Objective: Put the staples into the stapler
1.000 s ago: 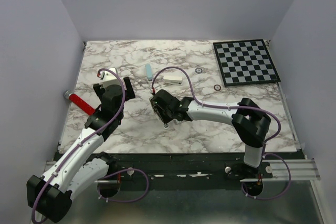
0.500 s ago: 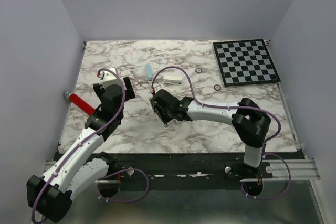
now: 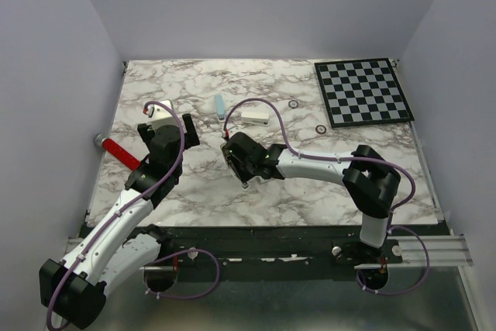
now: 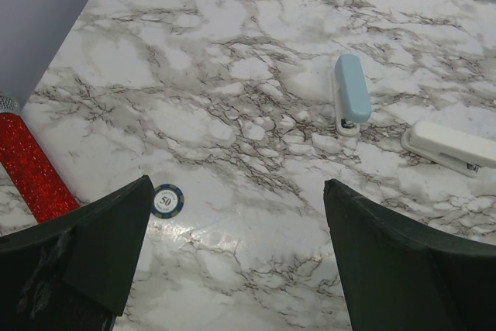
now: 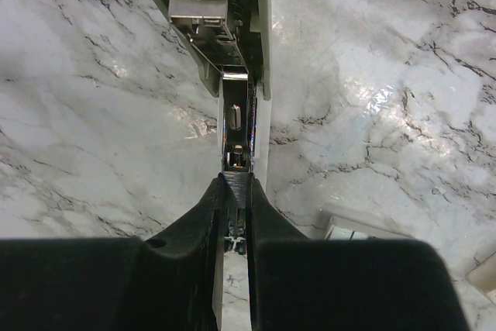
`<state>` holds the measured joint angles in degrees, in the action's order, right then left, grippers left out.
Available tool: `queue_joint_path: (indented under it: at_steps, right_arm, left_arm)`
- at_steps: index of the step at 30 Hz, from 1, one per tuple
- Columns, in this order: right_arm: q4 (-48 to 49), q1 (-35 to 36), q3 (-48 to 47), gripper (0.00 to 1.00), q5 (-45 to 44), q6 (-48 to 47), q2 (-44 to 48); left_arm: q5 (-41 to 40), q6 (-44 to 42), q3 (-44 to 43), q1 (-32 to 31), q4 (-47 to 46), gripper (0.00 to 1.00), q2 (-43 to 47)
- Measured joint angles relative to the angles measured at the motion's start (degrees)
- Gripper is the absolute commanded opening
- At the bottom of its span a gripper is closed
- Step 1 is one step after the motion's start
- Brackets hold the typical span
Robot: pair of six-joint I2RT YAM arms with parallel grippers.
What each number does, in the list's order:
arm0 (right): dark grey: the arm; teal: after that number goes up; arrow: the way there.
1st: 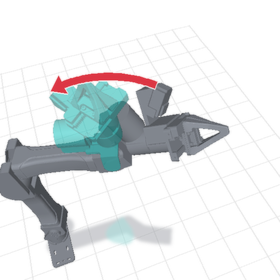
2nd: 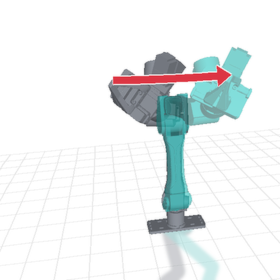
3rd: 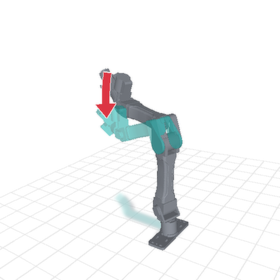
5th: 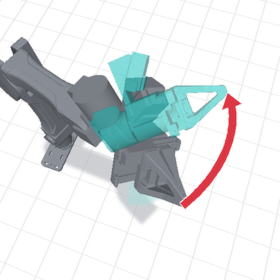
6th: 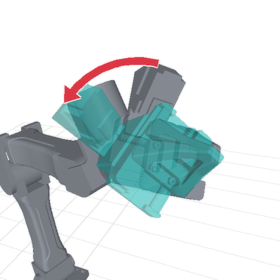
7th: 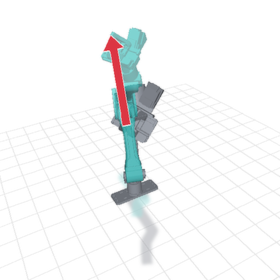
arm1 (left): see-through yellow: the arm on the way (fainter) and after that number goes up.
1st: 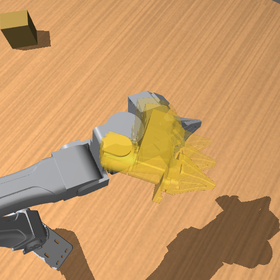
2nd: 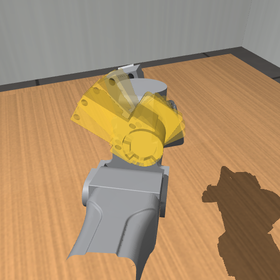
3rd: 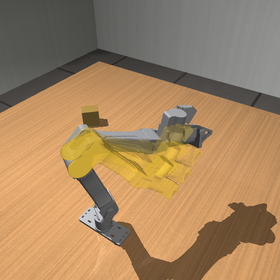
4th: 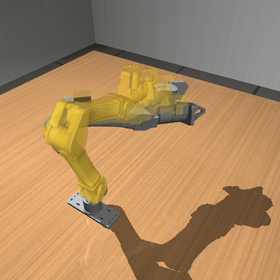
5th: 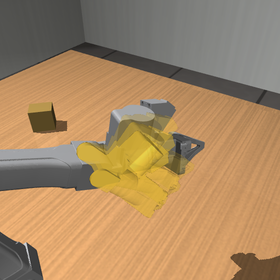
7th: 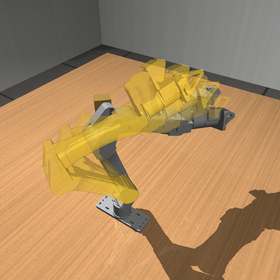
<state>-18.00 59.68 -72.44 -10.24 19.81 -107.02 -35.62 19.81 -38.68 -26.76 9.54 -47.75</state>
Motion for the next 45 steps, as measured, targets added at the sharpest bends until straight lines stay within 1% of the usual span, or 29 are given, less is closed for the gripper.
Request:
queue_joint_path:
  at_steps: [45]
  right_arm:
    - [0.4, 0.0, 1.4, 0.17, 1.1, 0.0, 1.0]
  left_arm:
    - [0.0, 0.0, 0.0, 0.0, 0.0, 0.99, 0.1]
